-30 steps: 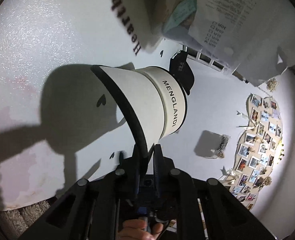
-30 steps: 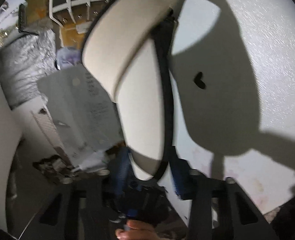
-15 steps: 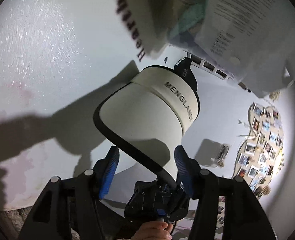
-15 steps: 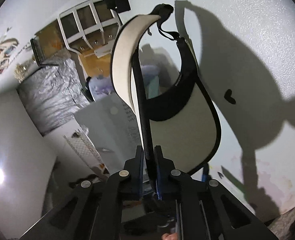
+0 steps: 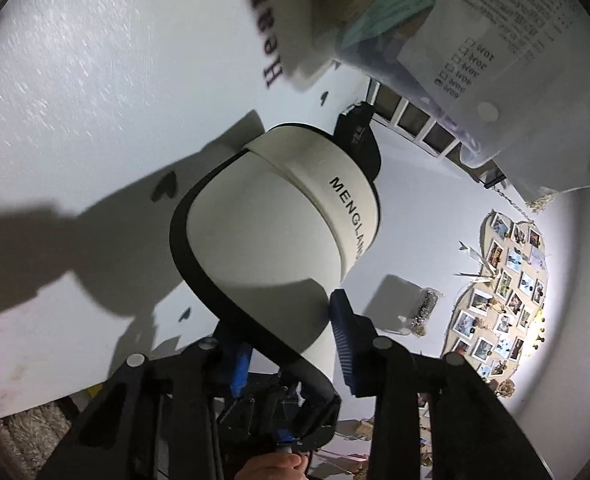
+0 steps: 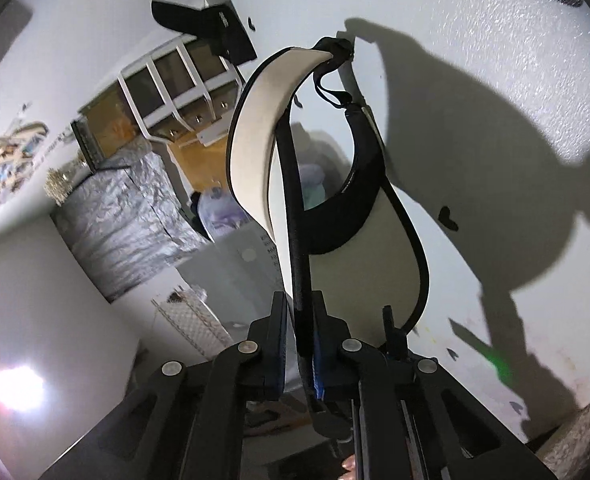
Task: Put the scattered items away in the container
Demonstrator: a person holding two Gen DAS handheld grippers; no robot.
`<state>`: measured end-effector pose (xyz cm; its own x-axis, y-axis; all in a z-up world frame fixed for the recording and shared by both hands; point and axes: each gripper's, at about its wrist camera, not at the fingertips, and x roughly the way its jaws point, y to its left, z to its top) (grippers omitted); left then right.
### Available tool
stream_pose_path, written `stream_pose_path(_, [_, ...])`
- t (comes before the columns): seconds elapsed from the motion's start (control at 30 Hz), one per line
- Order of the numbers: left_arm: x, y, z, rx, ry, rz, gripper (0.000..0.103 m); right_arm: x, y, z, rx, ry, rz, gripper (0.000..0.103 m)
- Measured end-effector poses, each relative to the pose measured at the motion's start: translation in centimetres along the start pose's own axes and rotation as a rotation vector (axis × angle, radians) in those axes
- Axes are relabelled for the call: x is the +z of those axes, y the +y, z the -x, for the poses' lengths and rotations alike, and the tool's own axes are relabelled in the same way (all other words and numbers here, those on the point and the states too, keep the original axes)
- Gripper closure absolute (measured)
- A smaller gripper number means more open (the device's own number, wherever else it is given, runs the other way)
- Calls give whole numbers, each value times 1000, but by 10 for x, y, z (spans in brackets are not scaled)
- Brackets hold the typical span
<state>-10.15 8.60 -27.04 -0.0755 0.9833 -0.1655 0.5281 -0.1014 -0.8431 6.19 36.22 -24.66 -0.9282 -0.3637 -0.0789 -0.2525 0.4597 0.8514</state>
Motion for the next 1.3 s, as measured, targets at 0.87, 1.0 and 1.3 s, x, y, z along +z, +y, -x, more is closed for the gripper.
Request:
stream_pose_path(0.87, [-31,-43,-79,-49,60,-50,95,-77,122,14,-936,86,1407,38])
stream_pose_path(1.0, [-34,-45,-85,-50,61,-41,95,-124,112,-4,-1124,67,1946,38])
stream_pose_path(1.3, [-40,-45,-93,-42,65,-27,95,-131,74,-29,-1201,112,2385,71])
